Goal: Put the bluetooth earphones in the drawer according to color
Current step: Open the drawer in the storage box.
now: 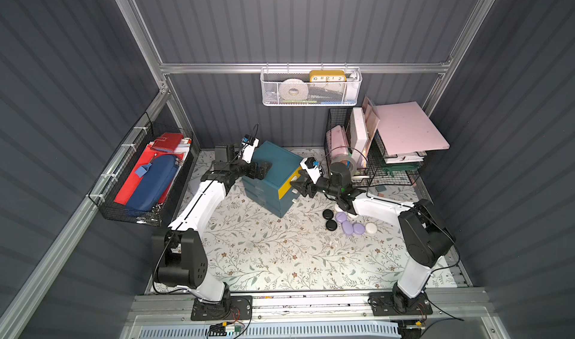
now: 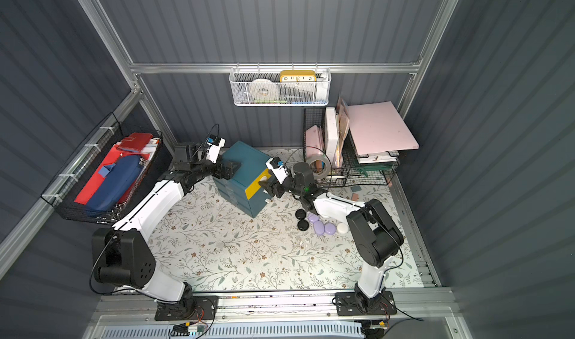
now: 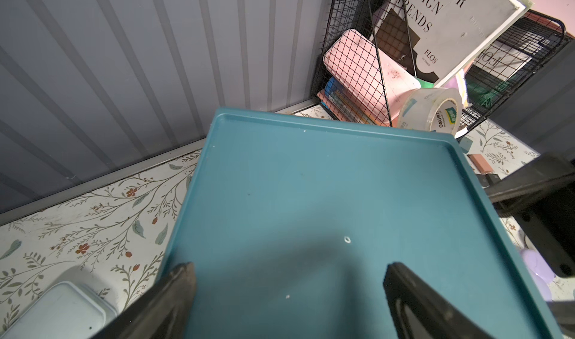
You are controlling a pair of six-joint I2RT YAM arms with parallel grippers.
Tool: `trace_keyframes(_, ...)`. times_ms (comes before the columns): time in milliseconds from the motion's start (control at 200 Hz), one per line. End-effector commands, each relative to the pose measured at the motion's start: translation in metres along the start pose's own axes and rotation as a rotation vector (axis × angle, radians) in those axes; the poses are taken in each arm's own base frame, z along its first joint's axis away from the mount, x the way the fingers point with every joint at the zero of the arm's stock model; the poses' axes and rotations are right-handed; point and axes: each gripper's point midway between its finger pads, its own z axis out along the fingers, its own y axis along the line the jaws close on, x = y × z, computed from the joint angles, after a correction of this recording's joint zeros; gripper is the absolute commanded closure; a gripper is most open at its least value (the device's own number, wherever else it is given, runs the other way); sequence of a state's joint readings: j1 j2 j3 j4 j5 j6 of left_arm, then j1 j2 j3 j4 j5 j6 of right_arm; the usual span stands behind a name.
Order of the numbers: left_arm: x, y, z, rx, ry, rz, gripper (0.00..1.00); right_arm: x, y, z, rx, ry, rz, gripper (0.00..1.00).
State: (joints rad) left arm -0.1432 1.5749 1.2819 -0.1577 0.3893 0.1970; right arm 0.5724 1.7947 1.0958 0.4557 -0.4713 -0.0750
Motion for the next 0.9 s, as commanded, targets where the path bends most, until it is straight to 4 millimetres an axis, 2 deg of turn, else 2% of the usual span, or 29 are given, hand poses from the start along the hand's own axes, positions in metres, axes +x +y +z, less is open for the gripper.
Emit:
trace_keyframes(0,0.056,-0.005,0.014,0.039,0.169,-0.099,0.01,-0.015,0.010,0.006,-0.043,-0.038,-0.019,0.34)
trace_keyframes(315,0.059,-0.005,0.015,0.038,0.174,-0.099,0.01,-0.006,0.021,0.005,-0.066,-0.008,-0.009,0.51)
trace_keyframes(535,0.059,-0.006,0.016,0.041,0.176,-0.102,0.01,0.004,0.019,0.001,-0.047,0.013,-0.003,0.63)
trace_keyframes(650,0.060,-0.006,0.016,0.039,0.178,-0.103,0.01,0.004,0.017,-0.002,-0.029,0.014,-0.001,0.75)
trace_keyframes(790,0.060,-0.005,0.017,0.037,0.180,-0.105,0.01,0.007,0.015,-0.007,-0.015,0.028,0.008,1.00)
trace_keyframes(896,0.060,-0.005,0.018,0.042,0.180,-0.106,0.01,0.011,0.013,-0.012,-0.007,0.046,0.019,1.00)
